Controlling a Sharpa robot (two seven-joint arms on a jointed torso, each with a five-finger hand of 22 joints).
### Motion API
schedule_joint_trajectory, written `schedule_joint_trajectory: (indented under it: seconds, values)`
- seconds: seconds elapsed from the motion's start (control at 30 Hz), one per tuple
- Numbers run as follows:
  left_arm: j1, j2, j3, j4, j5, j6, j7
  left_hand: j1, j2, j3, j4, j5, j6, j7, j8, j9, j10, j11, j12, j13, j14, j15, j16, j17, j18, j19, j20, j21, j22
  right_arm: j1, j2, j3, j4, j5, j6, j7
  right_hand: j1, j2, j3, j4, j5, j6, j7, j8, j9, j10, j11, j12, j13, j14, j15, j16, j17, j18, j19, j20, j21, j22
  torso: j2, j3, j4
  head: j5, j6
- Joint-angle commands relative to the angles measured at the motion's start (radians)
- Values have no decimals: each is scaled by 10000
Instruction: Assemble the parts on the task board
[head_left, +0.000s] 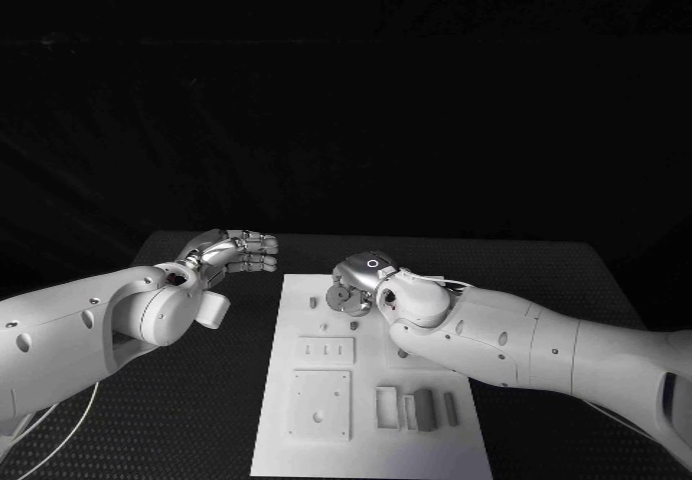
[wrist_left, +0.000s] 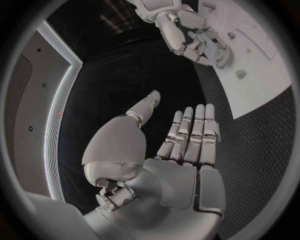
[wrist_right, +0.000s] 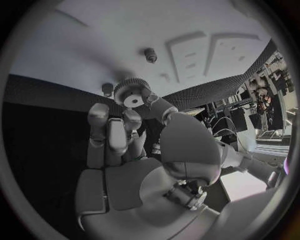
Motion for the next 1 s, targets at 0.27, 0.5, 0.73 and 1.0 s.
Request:
schedule_joint_trajectory:
  seconds: [0.27, 0.5, 0.73, 1.0]
  values:
    - [13, 41, 8, -1, -33, 113, 73, -31, 75, -74, 1, -41, -33, 320, -67, -20, 16, 17, -76, -22, -42, 45, -72, 12, 202, 5, 69, -37, 17, -56, 162, -73, -455, -66, 83, 29, -23, -50, 57, 9, 0, 161, 151, 65, 18, 61, 23, 43, -16, 42, -1, -41, -6, 622, 28, -29, -18, 107, 2, 15, -21, 16, -10]
    - [13, 66, 8, -11, -33, 123, 60, -32, 76, -75, 2, -41, -36, 320, -70, -21, 12, 17, -78, -24, -41, 45, -73, 13, 202, 5, 69, -39, 18, -64, 255, -85, -510, 30, 108, -1, -30, -50, 63, 15, 0, 155, 153, 61, 17, 62, 25, 44, -20, 38, 0, -45, -18, 622, 31, -29, -21, 106, 0, 15, -14, 8, -14]
    - [13, 69, 8, -1, -33, 163, 31, -33, 75, -76, 3, -41, -40, 318, -73, -23, 6, 17, -80, -26, -43, 46, -75, 13, 202, 4, 70, -41, 18, -71, 345, -91, -597, 106, 143, 41, -41, -54, 68, 20, 0, 145, 156, 54, 16, 60, 27, 44, -23, 34, 2, -50, -31, 622, 32, -29, -25, 105, 1, 8, -22, 8, -4]
    - [14, 60, 8, -1, -33, 161, 26, -34, 73, -78, 3, -41, -40, 316, -74, -23, 2, 17, -81, -27, -46, 47, -79, 13, 201, 2, 71, -45, 19, -87, 393, -102, -677, 387, 67, 145, -90, -168, 107, 37, -1, -172, 245, -134, -58, 50, 111, 44, -62, -1, 71, -83, -115, 622, 34, -34, -59, 100, -1, 7, -23, 20, -13]
